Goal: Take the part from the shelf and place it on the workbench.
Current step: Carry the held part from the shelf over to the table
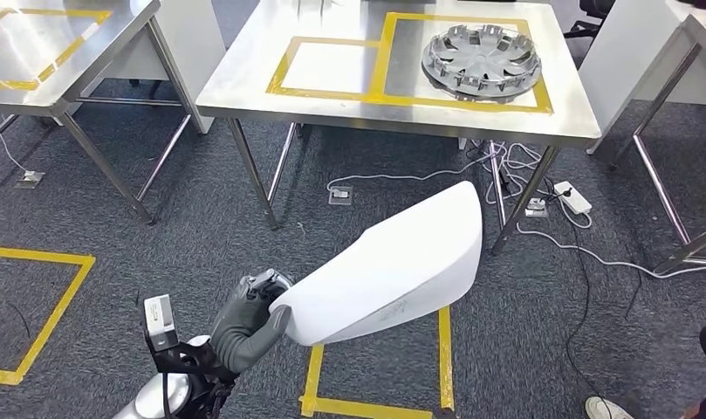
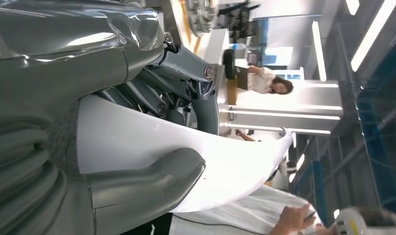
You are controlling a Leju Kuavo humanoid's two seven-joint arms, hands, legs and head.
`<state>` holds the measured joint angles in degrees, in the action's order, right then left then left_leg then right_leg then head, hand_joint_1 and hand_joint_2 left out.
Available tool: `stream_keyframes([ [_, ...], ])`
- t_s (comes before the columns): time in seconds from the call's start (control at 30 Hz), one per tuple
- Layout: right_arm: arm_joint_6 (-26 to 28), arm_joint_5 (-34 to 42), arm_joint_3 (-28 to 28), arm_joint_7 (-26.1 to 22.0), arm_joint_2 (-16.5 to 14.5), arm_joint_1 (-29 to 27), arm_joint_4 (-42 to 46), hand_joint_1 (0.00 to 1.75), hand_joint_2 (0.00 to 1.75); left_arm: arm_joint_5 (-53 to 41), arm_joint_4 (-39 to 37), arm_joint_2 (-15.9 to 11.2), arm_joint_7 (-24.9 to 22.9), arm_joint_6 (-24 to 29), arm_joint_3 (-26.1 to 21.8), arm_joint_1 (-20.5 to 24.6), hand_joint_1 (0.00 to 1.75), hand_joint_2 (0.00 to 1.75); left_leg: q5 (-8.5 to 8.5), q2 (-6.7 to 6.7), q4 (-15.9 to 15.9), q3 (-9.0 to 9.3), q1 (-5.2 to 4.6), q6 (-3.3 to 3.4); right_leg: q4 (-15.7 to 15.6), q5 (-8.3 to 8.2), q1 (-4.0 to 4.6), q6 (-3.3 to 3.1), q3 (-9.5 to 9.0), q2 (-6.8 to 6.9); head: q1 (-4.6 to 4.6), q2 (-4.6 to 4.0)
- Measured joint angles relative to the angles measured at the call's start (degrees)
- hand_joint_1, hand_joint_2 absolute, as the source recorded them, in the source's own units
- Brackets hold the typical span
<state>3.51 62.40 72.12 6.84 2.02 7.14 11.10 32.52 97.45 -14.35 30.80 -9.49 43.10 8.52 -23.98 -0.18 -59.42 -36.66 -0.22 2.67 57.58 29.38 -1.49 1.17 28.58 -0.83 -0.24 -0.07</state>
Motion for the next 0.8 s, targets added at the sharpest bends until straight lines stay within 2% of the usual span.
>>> stream_keyframes([
  [0.07, -0.07, -0.02, -0.01, 0.07, -0.13, 0.06, 0.01, 0.00, 0.00, 0.00, 0.10, -0.10, -0.01, -0.01, -0.03, 0.04, 1.75, 1.75, -0.20, -0.15, 1.42, 0.75, -0.51, 0.94, -0.06, -0.25, 0.13, 0.93, -0.64, -0.03, -0.07, 0.00],
  [0.1, -0.09, -0.03, -0.01, 0.09, -0.15, 0.06, 0.01, 0.00, 0.00, -0.03, 0.16, -0.13, -0.01, 0.00, -0.04, 0.03, 1.75, 1.75, -0.08, -0.28, 2.13, 1.65, -0.45, 1.31, 0.23, -0.26, 0.14, 1.18, -0.84, 0.05, -0.12, 0.01],
  [0.17, -0.10, -0.04, -0.01, 0.11, -0.10, 0.19, 0.00, 0.00, 0.00, -0.03, 0.19, -0.13, -0.02, -0.01, -0.01, 0.11, 1.75, 1.75, -0.14, -0.34, 3.06, 3.40, -0.28, 1.84, 3.02, 0.29, 0.15, 1.12, 0.16, 0.20, 0.03, 0.00],
  [0.2, -0.10, -0.04, -0.01, 0.11, -0.03, 0.34, 0.00, 0.00, 0.00, -0.02, 0.21, -0.08, -0.01, -0.01, 0.01, 0.15, 1.75, 1.75, -0.23, -0.35, 3.27, 4.07, -0.23, 1.97, 5.96, 1.14, 0.13, 0.82, 2.00, 0.26, 0.09, 0.00],
  [0.27, -0.10, -0.04, -0.01, 0.11, 0.09, 0.46, 0.00, 0.00, 0.00, -0.02, 0.20, 0.00, -0.02, -0.02, 0.06, 0.14, 1.75, 1.75, -0.87, -0.44, 3.29, 4.51, -0.45, 2.15, 13.11, 3.31, 0.16, 0.44, 7.16, 0.29, 0.18, 0.00],
  [0.3, -0.10, -0.05, -0.01, 0.11, 0.16, 0.38, 0.00, 0.00, 0.00, -0.03, 0.20, 0.02, -0.04, -0.02, 0.09, 0.06, 1.75, 1.75, -1.28, -0.56, 3.27, 4.82, -0.53, 2.13, 15.38, 4.13, 0.15, 0.46, 9.43, 0.29, 0.19, 0.00],
  [0.33, -0.10, -0.08, -0.01, 0.11, 0.24, 0.26, 0.00, 0.00, 0.00, -0.04, 0.19, 0.01, -0.07, -0.02, 0.10, -0.02, 1.75, 1.75, -1.73, -0.70, 3.26, 5.26, -0.56, 2.08, 15.80, 4.18, 0.13, 0.68, 10.75, 0.30, 0.20, 0.00],
  [0.37, -0.10, -0.12, -0.01, 0.11, 0.30, 0.15, 0.00, 0.00, 0.00, -0.04, 0.19, 0.01, -0.11, -0.02, 0.10, -0.07, 1.75, 1.75, -2.25, -0.83, 3.25, 5.89, -0.56, 1.95, 14.11, 3.12, 0.10, 1.22, 11.00, 0.32, 0.21, 0.00],
  [0.4, -0.09, -0.16, -0.01, 0.09, 0.38, 0.10, 0.00, 0.00, 0.00, -0.04, 0.19, 0.01, -0.16, -0.02, 0.10, -0.10, 1.75, 1.75, -2.85, -0.90, 3.23, 6.65, -0.55, 1.76, 10.72, 1.05, 0.08, 1.86, 10.39, 0.37, 0.22, 0.00],
  [0.43, -0.09, -0.19, -0.01, 0.05, 0.44, 0.07, 0.00, 0.00, 0.00, -0.05, 0.19, 0.00, -0.22, -0.02, 0.09, -0.13, 1.75, 1.75, -3.52, -0.93, 3.18, 7.24, -0.60, 1.51, 6.63, -1.81, 0.07, 2.51, 9.48, 0.50, 0.24, 0.00],
  [0.47, -0.08, -0.23, -0.01, 0.01, 0.47, 0.08, 0.00, 0.00, 0.00, -0.06, 0.19, 0.00, -0.32, -0.02, 0.08, -0.18, 1.75, 1.75, -4.22, -0.96, 3.02, 7.86, -0.68, 1.24, 3.24, -3.83, 0.09, 2.54, 8.61, 0.69, 0.21, 0.00],
  [0.5, -0.08, -0.29, -0.01, -0.04, 0.48, 0.08, 0.00, 0.00, 0.00, -0.08, 0.22, -0.01, -0.44, -0.01, 0.04, -0.19, 1.75, 1.75, -4.90, -0.94, 2.88, 8.19, -0.79, 0.91, 1.05, -5.32, 0.22, 2.19, 7.91, 0.85, 0.16, 0.00],
  [0.53, -0.08, -0.38, -0.01, -0.08, 0.45, 0.09, 0.00, 0.00, 0.00, -0.14, 0.28, -0.02, -0.54, -0.01, -0.01, -0.25, 1.75, 1.75, -5.38, -0.92, 2.64, 8.40, -0.87, 0.58, 0.14, -5.95, 0.33, 1.50, 7.59, 0.96, 0.11, 0.00],
  [0.57, -0.08, -0.48, -0.01, -0.13, 0.41, 0.14, 0.00, 0.00, 0.00, -0.19, 0.37, -0.03, -0.62, 0.01, -0.08, -0.30, 1.75, 1.75, -5.69, -0.91, 2.39, 8.63, -0.89, 0.34, 0.12, -5.60, 0.40, 0.62, 7.31, 0.96, 0.06, 0.00],
  [0.63, -0.09, -0.66, -0.01, -0.20, 0.38, 0.24, -0.01, 0.00, 0.00, -0.30, 0.62, -0.06, -0.74, 0.02, -0.32, -0.38, 1.75, 1.75, -5.64, -0.71, 0.58, 7.75, -0.70, -0.18, 0.00, -5.48, 0.11, -0.21, 6.57, 0.79, 0.04, 0.00],
  [0.67, -0.13, -0.77, -0.01, -0.23, 0.39, 0.34, -0.02, 0.00, 0.00, -0.32, 0.75, -0.07, -0.79, 0.03, -0.45, -0.39, 1.75, 1.75, -5.55, -0.57, -1.71, 6.34, -0.54, -0.50, -0.07, -5.19, -0.04, -0.53, 6.11, 0.72, -0.01, 0.00],
  [0.73, -0.25, -0.97, -0.01, -0.24, 0.43, 0.47, -0.02, 0.00, 0.00, -0.42, 0.90, -0.09, -0.90, 0.08, -0.71, -0.46, 1.75, 1.75, -6.51, -0.24, -8.59, 1.74, -0.05, -1.40, -0.14, -4.37, -0.14, -0.96, 5.12, 0.63, -0.08, 0.00],
  [0.8, -0.32, -1.12, -0.01, -0.23, 0.39, 0.48, -0.02, 0.00, 0.00, -0.49, 0.93, -0.10, -0.98, 0.13, -0.83, -0.65, 1.75, 1.75, -9.40, -0.01, -13.92, -2.97, 0.43, -2.09, -0.14, -3.25, -0.11, -0.99, 3.93, 0.52, -0.11, 0.00],
])
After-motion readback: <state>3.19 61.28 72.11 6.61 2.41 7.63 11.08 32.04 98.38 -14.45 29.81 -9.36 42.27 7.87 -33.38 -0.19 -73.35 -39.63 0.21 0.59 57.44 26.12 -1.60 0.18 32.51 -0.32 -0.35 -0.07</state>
